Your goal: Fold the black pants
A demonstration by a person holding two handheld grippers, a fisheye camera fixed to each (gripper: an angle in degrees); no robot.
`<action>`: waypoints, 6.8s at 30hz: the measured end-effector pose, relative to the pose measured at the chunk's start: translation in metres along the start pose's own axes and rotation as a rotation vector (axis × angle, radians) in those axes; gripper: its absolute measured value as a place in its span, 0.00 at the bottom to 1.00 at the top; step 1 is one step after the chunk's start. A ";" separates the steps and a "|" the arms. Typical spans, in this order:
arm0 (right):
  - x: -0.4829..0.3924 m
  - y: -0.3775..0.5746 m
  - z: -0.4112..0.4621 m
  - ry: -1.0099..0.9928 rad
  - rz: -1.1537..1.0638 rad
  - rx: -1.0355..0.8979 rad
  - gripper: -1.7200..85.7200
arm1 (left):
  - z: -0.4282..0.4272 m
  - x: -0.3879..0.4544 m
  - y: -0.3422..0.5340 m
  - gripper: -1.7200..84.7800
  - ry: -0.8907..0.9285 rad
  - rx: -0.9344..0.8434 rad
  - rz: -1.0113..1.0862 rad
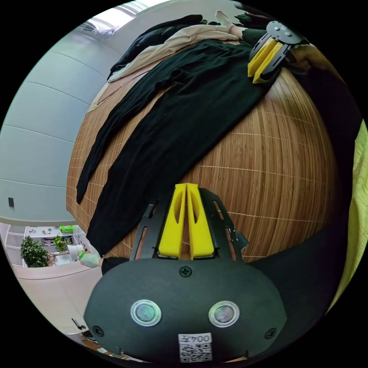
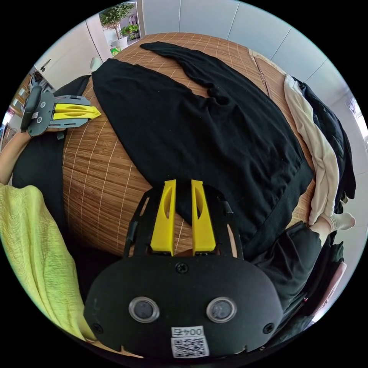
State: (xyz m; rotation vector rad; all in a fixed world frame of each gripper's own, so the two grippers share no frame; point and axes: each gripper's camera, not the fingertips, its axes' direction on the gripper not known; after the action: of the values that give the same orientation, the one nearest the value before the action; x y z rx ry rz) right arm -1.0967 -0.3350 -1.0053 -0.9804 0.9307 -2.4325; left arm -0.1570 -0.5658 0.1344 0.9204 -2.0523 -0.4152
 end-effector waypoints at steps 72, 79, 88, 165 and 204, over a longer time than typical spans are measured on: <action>0.405 0.052 0.109 -0.119 0.415 0.203 0.12 | 0.087 0.183 -0.307 0.10 0.215 0.280 0.256; 0.425 -0.010 0.144 -0.054 0.289 0.049 0.13 | 0.096 0.188 -0.319 0.06 0.231 0.239 0.279; 0.441 -0.020 0.168 -0.011 0.302 0.035 0.13 | 0.103 0.182 -0.316 0.04 0.310 0.237 0.228; -0.038 0.090 -0.086 0.322 -0.084 0.276 0.08 | 0.070 -0.261 0.152 0.15 -0.498 -0.463 0.147; -0.227 0.075 -0.183 0.346 0.046 0.130 0.07 | 0.042 -0.364 0.219 0.03 -0.612 -0.433 0.175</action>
State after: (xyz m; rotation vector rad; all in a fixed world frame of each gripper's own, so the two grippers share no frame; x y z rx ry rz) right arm -1.0634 -0.1860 -1.2653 -0.4959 0.8745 -2.6332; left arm -0.1501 -0.1511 0.0330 0.3652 -2.4107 -1.0975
